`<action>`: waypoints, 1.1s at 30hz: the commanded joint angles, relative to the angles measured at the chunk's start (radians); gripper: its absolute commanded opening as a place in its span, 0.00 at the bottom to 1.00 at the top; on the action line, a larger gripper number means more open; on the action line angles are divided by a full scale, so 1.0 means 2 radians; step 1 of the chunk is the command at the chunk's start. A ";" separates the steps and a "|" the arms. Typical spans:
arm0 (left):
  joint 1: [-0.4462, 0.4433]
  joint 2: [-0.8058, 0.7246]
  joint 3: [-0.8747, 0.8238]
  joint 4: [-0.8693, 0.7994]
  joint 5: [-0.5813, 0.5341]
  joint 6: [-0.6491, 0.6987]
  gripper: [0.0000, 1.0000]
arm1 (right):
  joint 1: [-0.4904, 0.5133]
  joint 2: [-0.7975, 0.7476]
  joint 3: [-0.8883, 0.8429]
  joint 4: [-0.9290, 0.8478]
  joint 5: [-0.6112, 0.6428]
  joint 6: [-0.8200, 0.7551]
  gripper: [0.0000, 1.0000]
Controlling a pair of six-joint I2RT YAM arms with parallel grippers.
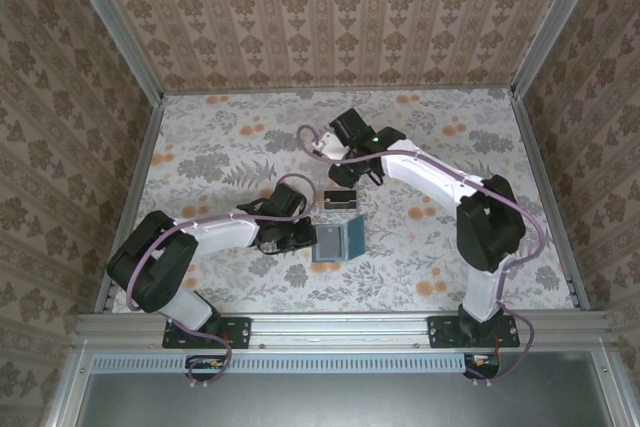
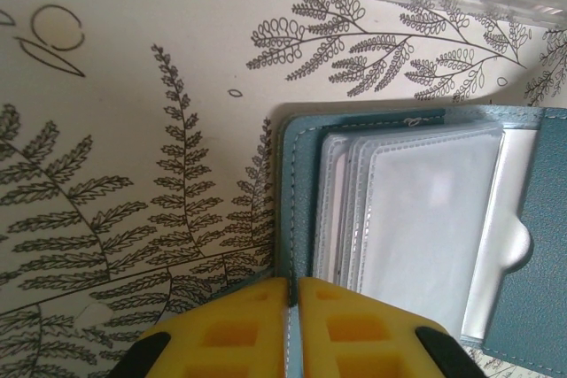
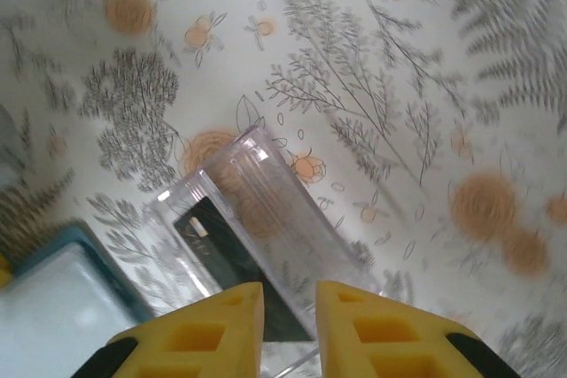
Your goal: Take the credit cards out of the card holder
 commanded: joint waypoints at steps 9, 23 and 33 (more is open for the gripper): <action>-0.011 -0.012 -0.008 -0.009 -0.007 -0.009 0.10 | 0.009 -0.095 -0.171 0.105 -0.187 0.455 0.23; -0.016 -0.017 -0.018 -0.006 -0.007 -0.018 0.09 | 0.054 -0.038 -0.216 0.144 -0.199 0.529 0.20; -0.017 -0.013 -0.018 -0.003 -0.004 -0.020 0.08 | 0.064 0.021 -0.205 0.140 -0.208 0.518 0.22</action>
